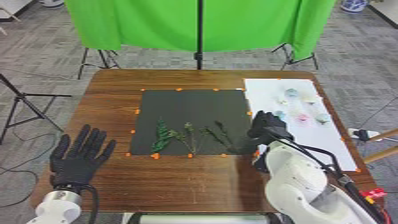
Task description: Arrange flowers
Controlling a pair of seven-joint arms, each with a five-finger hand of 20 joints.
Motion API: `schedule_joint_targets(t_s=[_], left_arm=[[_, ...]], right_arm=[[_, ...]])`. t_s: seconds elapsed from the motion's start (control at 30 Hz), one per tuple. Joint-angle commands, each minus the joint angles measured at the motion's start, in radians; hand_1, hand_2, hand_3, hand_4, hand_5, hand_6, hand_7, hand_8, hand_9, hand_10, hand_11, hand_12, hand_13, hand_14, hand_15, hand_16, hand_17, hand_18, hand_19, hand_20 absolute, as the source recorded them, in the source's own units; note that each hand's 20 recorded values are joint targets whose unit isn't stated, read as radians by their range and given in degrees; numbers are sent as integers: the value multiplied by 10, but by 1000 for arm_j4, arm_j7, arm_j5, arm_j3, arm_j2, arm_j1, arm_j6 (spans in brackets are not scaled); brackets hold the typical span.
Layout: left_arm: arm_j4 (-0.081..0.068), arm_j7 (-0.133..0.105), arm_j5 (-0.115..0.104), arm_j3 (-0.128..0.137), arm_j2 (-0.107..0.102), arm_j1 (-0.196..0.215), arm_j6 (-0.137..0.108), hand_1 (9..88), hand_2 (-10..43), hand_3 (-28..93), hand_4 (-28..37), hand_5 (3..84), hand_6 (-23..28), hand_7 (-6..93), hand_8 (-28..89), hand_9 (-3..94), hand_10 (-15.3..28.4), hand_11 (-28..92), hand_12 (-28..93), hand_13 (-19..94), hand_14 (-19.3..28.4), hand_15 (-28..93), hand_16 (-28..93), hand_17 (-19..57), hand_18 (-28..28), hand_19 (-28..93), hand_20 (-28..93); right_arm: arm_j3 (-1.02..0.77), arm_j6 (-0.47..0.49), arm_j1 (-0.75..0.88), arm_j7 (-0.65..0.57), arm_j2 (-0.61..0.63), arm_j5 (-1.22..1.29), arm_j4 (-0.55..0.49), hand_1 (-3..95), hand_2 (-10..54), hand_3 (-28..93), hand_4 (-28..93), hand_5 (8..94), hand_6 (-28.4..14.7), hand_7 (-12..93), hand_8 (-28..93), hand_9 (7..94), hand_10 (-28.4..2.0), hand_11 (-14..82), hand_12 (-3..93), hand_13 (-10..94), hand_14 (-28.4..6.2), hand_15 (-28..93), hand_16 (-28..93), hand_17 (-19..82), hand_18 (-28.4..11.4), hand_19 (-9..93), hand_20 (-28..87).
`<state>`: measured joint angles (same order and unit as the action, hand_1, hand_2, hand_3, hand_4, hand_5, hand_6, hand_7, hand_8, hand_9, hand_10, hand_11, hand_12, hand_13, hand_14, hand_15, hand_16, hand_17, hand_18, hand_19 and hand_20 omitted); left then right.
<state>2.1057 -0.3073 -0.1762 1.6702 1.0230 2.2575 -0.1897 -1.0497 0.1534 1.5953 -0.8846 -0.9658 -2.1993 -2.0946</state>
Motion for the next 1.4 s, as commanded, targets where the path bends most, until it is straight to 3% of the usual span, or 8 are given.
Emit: schedule_joint_targets(t_s=[0.03, 0.6, 0.9, 0.97, 1.13, 1.2, 1.27, 1.4], left_arm=[[0, 14, -6, -7, 7, 15, -3, 292, 137, 734, -283, 425, 66, 207, -118, 400, 153, 262, 121, 325, 152, 419, -57, -46, 152, 390, 187], [-1, 16, -3, -6, 9, 21, 2, 293, 140, 733, -283, 427, 65, 209, -119, 402, 153, 271, 123, 327, 153, 431, -58, -47, 152, 392, 189], [-5, 9, 0, -3, 12, 27, -4, 292, 141, 733, -283, 428, 65, 209, -119, 402, 153, 271, 122, 327, 153, 431, -59, -48, 152, 394, 189], [-4, 6, -8, -5, 15, 30, -7, 292, 141, 733, -283, 428, 65, 210, -119, 401, 153, 270, 122, 327, 152, 431, -59, -47, 152, 393, 188], [-1, 0, -2, 0, 16, 35, -8, 293, 142, 733, -283, 428, 65, 212, -121, 401, 153, 271, 123, 327, 153, 432, -59, -47, 152, 393, 188], [2, -3, 0, 1, 15, 37, -10, 293, 142, 733, -283, 428, 65, 212, -120, 401, 153, 271, 123, 327, 153, 431, -59, -48, 152, 394, 188], [2, -1, 1, -1, 17, 38, -8, 293, 142, 733, -283, 427, 65, 211, -120, 401, 153, 272, 123, 327, 153, 432, -58, -47, 152, 393, 188], [3, -3, 1, -4, 19, 38, -6, 293, 143, 732, -283, 427, 65, 210, -120, 402, 153, 272, 123, 327, 152, 433, -59, -48, 152, 394, 188]], right_arm=[[4, 105, 56, 1, -15, 52, -27, 541, -47, 738, -168, 701, -70, 217, 153, 728, -180, 191, 331, 651, -119, 566, 429, 379, -260, 919, 382], [95, 166, 39, 50, -66, 45, -50, 552, -39, 724, -173, 702, -70, 198, 151, 731, -179, 175, 345, 651, -121, 564, 432, 376, -262, 911, 387], [60, 169, 40, 1, -59, 59, -37, 544, -46, 723, -172, 704, -70, 196, 151, 732, -181, 176, 341, 655, -124, 564, 428, 377, -263, 910, 387], [32, 154, 45, -14, -56, 62, -37, 538, -50, 720, -168, 706, -71, 195, 155, 731, -184, 182, 328, 657, -124, 563, 421, 378, -263, 909, 386], [-40, 71, 53, -41, -25, 25, -56, 505, -74, 708, -143, 701, -72, 218, 212, 722, -197, 230, 266, 664, -136, 574, 387, 380, -265, 912, 378], [-63, -87, 68, 32, 1, -11, -46, 495, -83, 706, -146, 692, -69, 253, 214, 720, -200, 251, 241, 665, -141, 585, 356, 380, -265, 914, 374], [-111, -211, 92, 176, 22, -10, -20, 485, -86, 707, -156, 685, -66, 285, 198, 717, -196, 267, 242, 664, -144, 595, 333, 373, -258, 903, 368], [-130, -272, 69, 187, 41, -96, 39, 442, -78, 766, -190, 624, -64, 242, 55, 657, -190, 247, 228, 599, -137, 556, 327, 327, -237, 822, 356]])
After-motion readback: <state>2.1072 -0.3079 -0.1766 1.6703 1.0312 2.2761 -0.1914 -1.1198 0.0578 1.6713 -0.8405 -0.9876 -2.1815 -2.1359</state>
